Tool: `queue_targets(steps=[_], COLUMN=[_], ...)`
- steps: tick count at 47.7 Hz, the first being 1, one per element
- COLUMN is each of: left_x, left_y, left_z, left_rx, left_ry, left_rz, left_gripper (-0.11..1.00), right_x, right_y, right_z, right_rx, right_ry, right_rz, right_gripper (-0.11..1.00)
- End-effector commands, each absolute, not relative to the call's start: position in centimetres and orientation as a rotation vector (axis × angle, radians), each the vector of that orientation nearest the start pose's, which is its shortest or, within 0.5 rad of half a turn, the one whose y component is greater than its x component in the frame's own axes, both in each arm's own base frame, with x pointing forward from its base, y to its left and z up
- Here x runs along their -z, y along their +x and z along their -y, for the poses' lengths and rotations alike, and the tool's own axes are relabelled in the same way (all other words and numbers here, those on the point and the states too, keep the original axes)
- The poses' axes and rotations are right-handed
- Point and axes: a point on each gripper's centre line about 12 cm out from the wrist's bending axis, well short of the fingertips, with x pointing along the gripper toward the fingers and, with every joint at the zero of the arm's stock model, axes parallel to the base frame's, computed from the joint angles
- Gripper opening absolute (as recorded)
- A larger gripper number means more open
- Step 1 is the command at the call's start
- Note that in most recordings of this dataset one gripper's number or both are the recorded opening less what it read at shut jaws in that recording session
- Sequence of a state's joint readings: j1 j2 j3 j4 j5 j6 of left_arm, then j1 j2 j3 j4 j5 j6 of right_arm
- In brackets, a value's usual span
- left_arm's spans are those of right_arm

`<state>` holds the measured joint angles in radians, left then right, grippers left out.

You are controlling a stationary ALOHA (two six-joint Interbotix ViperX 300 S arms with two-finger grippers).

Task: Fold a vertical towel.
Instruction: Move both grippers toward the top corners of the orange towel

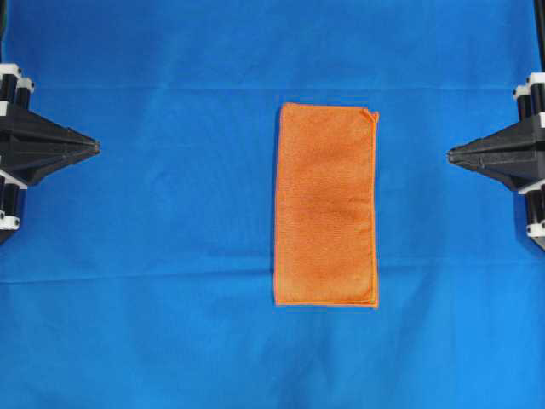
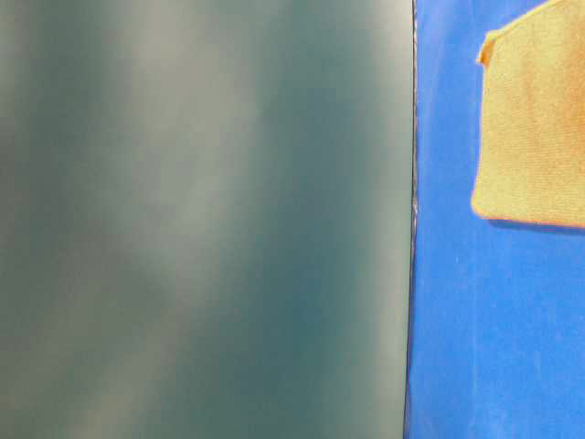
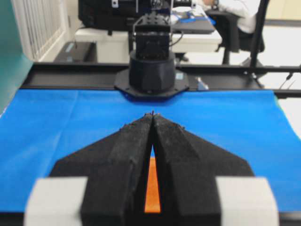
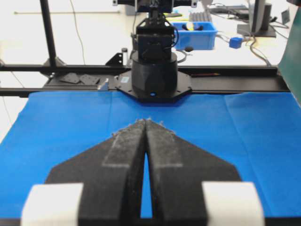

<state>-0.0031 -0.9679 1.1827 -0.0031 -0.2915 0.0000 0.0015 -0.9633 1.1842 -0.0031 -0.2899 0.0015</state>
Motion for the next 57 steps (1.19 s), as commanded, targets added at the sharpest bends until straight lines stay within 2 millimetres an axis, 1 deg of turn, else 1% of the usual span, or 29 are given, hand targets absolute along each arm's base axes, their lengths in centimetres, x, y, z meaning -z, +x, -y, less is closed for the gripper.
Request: queue_targets(steps=[1, 3, 7, 16, 25, 32, 34, 36, 37, 39, 40, 42, 43, 45, 48, 50, 51, 57], left_x=[-30.5, -30.5, -30.2, -28.7, -26.7, -25.0, -24.4, -23.4, -23.0, -22.2, -21.7, -20.9, -20.4, -19.5, -18.1, -17.2, -16.8, -14.1], left_y=[20.4, 20.7, 21.9, 25.6, 29.2, 32.6, 33.4, 34.5, 34.9, 35.7, 36.1, 36.8, 37.1, 37.8, 38.9, 39.4, 39.7, 40.7], left_z=[-0.3, -0.4, -0.8, -2.4, -4.3, -5.5, -6.0, -6.6, -6.9, -7.4, -7.6, -8.2, -8.4, -8.9, -9.6, -10.1, -10.2, -11.5], left_rx=[-0.018, -0.021, -0.038, -0.096, -0.154, -0.177, -0.185, -0.2, -0.205, -0.215, -0.22, -0.23, -0.235, -0.243, -0.256, -0.263, -0.265, -0.288], left_ry=[-0.011, -0.008, -0.008, -0.016, -0.042, -0.049, -0.052, -0.06, -0.062, -0.068, -0.071, -0.075, -0.078, -0.082, -0.088, -0.091, -0.092, -0.104], left_rz=[0.103, 0.097, 0.06, -0.048, -0.143, -0.216, -0.238, -0.264, -0.275, -0.293, -0.303, -0.318, -0.327, -0.345, -0.369, -0.385, -0.393, -0.446], left_gripper=[0.0, 0.0, 0.0, 0.0, 0.0, 0.01, 0.05, 0.12, 0.16, 0.29, 0.35, 0.48, 0.54, 0.66, 0.79, 0.8, 0.8, 0.76], right_x=[-30.0, -29.9, -29.3, -27.5, -25.3, -22.7, -22.0, -21.2, -20.8, -20.2, -19.7, -18.8, -18.4, -17.7, -16.5, -15.8, -15.4, -13.6], right_y=[20.2, 20.3, 20.7, 22.0, 23.2, 23.9, 24.2, 24.4, 24.5, 24.7, 24.7, 25.0, 25.1, 25.3, 25.6, 25.8, 26.0, 26.7], right_z=[0.0, 0.0, 0.3, 1.7, 3.9, 6.2, 6.9, 7.5, 7.8, 8.4, 8.7, 9.4, 9.7, 10.2, 10.8, 11.1, 11.3, 12.0], right_rx=[-0.001, 0.0, 0.014, 0.084, 0.188, 0.284, 0.31, 0.334, 0.346, 0.369, 0.379, 0.401, 0.409, 0.423, 0.439, 0.446, 0.45, 0.46], right_ry=[0.012, 0.015, 0.026, 0.102, 0.162, 0.212, 0.228, 0.243, 0.25, 0.263, 0.269, 0.279, 0.283, 0.289, 0.295, 0.298, 0.302, 0.308], right_rz=[0.089, 0.067, -0.001, -0.154, -0.259, -0.382, -0.418, -0.461, -0.482, -0.516, -0.538, -0.577, -0.595, -0.621, -0.657, -0.678, -0.686, -0.716], right_gripper=[0.0, 0.0, 0.0, 0.0, 0.0, 0.0, 0.01, 0.01, 0.01, 0.05, 0.09, 0.21, 0.29, 0.41, 0.59, 0.65, 0.66, 0.61])
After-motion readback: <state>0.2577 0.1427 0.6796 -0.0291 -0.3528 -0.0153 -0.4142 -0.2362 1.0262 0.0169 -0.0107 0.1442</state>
